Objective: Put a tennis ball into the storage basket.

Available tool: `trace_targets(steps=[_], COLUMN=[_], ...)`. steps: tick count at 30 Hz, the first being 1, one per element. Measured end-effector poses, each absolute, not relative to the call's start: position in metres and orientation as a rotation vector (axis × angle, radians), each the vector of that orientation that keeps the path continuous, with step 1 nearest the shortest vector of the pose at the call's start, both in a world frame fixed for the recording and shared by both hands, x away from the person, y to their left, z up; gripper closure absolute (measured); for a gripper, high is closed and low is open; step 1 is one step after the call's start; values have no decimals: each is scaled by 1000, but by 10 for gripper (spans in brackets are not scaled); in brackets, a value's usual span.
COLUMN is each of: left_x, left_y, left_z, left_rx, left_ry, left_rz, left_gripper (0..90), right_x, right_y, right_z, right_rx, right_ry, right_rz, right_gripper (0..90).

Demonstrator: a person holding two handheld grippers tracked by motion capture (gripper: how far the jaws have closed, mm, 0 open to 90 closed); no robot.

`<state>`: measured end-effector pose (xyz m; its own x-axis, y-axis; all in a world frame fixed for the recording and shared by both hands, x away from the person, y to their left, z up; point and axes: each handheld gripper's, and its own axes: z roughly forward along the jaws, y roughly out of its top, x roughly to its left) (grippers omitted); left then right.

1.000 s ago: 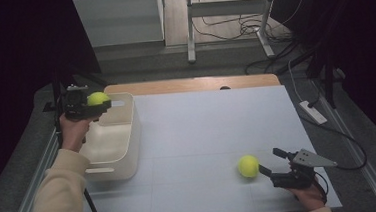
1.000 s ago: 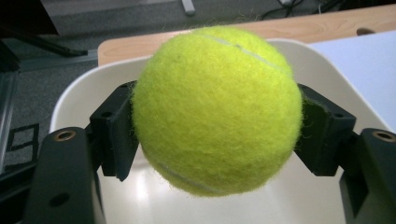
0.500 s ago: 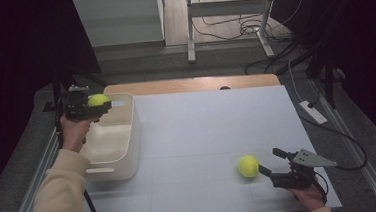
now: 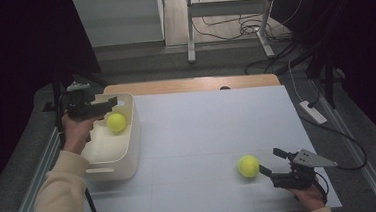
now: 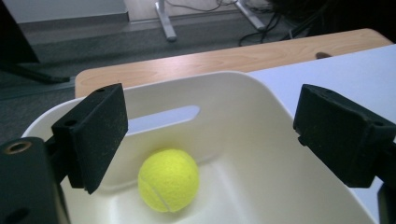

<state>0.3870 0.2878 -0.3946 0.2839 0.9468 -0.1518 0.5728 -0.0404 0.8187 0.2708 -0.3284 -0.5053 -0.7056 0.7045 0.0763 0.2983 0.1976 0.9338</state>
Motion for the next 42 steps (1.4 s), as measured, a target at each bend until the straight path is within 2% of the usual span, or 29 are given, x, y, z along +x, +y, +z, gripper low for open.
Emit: trace_targets(steps=[12,22,42], left_x=[369,363,345], left_y=[268,256,222], left_z=[-386,-384,-386], left_rx=[1719,1692,1742], left_ry=[1227,1153,995], left_rz=[488,427,368], left_gripper=[118,119,120], right_x=[274,275,276], right_y=[-329,-330,-328], right_z=[-506,-506,-506], right_rx=[955,962,940], right_ry=[2107,2105,2115], right_rz=[1519,1519,1512], right_gripper=[139,139,139])
